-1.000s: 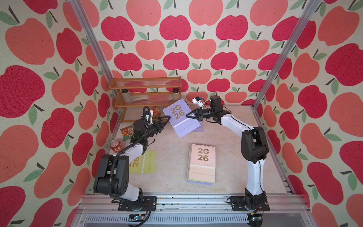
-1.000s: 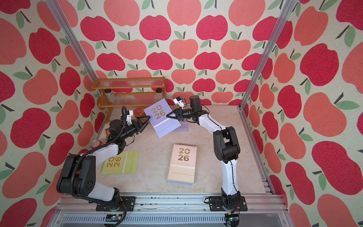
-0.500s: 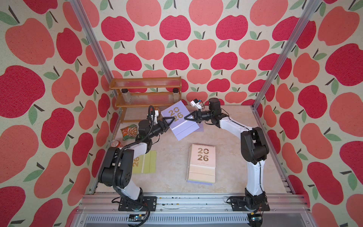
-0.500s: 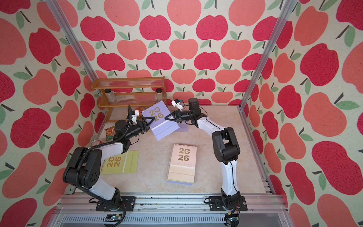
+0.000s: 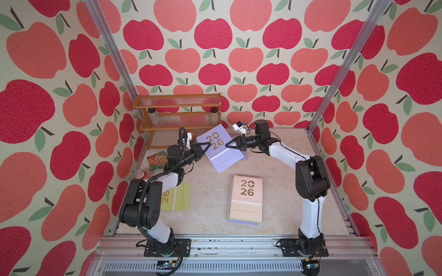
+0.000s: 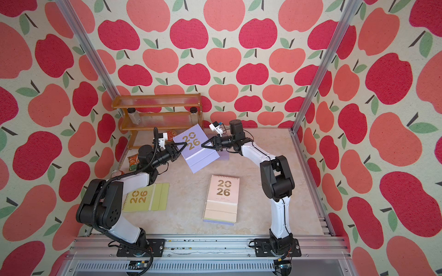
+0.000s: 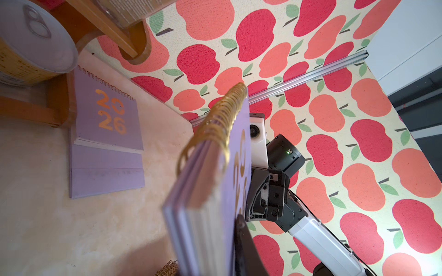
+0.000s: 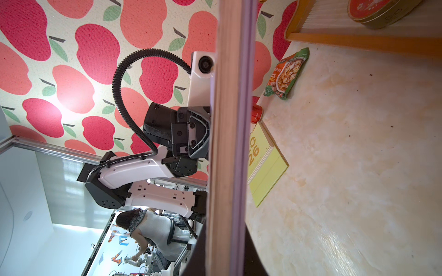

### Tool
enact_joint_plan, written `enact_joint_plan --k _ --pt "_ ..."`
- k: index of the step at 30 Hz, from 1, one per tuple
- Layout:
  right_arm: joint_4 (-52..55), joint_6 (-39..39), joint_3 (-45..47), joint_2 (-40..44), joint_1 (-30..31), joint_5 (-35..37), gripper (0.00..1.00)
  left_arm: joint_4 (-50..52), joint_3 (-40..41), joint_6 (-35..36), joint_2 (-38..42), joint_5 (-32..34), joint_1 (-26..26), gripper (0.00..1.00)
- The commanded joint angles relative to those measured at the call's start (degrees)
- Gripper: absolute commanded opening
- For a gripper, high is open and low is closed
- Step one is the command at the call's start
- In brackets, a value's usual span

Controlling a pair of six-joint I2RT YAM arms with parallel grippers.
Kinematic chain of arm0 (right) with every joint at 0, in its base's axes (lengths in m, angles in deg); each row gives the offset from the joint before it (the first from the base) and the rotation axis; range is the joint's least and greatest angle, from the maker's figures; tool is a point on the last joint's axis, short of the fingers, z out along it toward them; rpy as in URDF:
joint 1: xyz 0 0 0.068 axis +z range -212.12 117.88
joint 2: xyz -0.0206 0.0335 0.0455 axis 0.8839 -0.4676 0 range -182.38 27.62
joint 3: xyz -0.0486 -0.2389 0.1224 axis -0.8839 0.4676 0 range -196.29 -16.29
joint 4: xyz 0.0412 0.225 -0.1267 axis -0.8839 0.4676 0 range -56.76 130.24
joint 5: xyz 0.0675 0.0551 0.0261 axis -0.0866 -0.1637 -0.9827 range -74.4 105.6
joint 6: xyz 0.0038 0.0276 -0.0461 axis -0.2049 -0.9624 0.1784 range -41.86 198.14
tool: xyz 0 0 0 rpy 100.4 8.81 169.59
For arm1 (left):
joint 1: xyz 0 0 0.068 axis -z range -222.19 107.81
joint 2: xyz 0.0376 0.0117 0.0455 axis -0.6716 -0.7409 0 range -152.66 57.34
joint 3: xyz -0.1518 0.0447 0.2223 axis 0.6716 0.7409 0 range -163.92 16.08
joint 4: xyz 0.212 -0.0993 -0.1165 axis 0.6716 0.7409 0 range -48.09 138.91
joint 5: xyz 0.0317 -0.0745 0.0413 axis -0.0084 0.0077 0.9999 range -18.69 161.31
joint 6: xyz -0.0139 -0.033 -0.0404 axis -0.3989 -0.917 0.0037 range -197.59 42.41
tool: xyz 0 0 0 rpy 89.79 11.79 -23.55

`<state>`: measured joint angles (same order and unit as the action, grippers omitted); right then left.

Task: Stack the calendars
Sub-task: Place the calendar at the calendar.

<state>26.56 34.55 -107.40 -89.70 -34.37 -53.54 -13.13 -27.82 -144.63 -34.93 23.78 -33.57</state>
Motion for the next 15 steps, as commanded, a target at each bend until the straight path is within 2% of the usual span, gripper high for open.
enact_joint_plan --k 1,2,4,6,9,15 --pt "3.9 4.7 0.0 3.5 0.6 -0.5 0.12 -1.3 -2.9 2.1 0.1 -4.8 -0.2 0.00" --pt "6.7 6.9 -0.3 3.8 0.5 0.0 0.19 -0.8 -3.3 2.5 0.1 -5.7 -0.2 0.00" --pt "15.9 14.0 -1.9 4.6 0.3 1.4 0.38 0.8 -4.8 4.0 0.2 -8.9 -0.2 0.00" --pt "24.1 20.6 -3.3 5.4 -0.1 2.5 0.46 3.0 -6.2 5.8 0.8 -11.5 -0.2 0.00" --pt "28.5 24.9 -2.8 7.8 -2.0 1.9 0.51 9.7 -9.3 10.9 1.8 -16.3 -0.2 0.00" --pt "33.3 32.0 1.0 14.0 -7.4 -0.4 0.54 28.1 -16.1 25.0 4.2 -23.3 0.6 0.00"
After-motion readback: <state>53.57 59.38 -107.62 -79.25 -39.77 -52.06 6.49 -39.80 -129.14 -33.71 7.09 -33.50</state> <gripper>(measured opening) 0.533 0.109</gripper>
